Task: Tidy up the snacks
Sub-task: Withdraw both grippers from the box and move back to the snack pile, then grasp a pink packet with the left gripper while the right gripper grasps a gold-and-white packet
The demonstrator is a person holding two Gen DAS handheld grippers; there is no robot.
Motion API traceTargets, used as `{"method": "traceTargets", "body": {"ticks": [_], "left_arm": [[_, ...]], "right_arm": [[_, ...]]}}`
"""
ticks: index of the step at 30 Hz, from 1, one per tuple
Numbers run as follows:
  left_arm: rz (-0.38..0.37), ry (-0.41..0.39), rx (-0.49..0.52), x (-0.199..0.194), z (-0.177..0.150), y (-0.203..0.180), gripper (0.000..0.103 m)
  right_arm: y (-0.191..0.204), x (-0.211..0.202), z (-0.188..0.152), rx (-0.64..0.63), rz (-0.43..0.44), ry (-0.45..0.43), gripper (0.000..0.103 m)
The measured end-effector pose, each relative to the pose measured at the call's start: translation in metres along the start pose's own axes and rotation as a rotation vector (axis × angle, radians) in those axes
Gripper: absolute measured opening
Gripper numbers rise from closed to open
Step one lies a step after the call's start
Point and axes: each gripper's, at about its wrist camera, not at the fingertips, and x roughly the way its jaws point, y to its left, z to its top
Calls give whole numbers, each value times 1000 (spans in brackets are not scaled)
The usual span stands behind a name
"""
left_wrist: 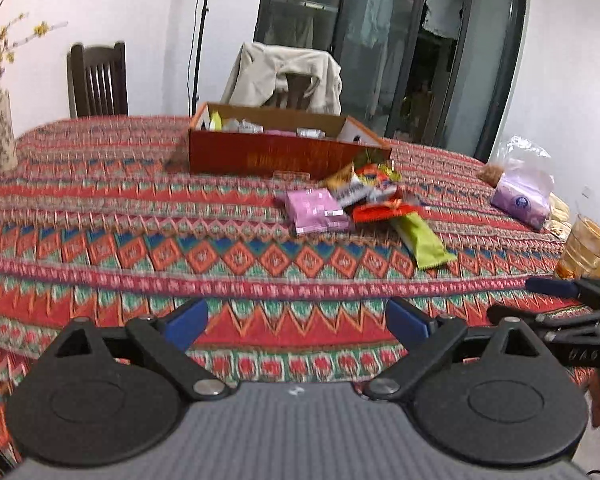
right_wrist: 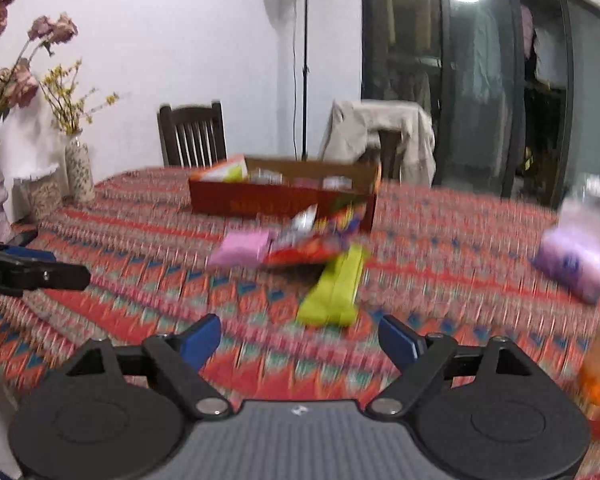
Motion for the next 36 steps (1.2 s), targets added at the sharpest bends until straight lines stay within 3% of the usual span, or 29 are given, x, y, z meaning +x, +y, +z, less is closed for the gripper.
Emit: {"method": "traceTargets", "body": {"ticks": [5, 13, 18, 23, 28, 30, 32, 36], "left_arm": [[1, 9, -15, 5, -5, 2, 97], [-19, 37, -46, 28, 8, 0, 97], [-45, 39, -59, 71, 33, -7, 97], [-57, 70, -72, 140, 70, -17, 96], [-29, 80, -37, 199, 97, -23, 87], [-32, 95, -27, 215, 100, -23, 76], [-13, 96, 7, 221, 99, -22, 62], [-42, 87, 3, 203, 91, -5, 62]], "right_arm": [[6, 0, -17, 3, -25, 33, 86], [-3, 4, -5, 36, -44, 9, 86], [-13, 19, 2, 78, -56, 8, 86], [-23, 36, 15, 105, -75, -5, 85], [-27, 53, 30, 107, -89, -19, 85], [-26, 61, 36, 103, -94, -24, 85], [-24, 67, 42, 102, -92, -31, 84], [-19, 80, 62, 91, -86, -73, 84]]}}
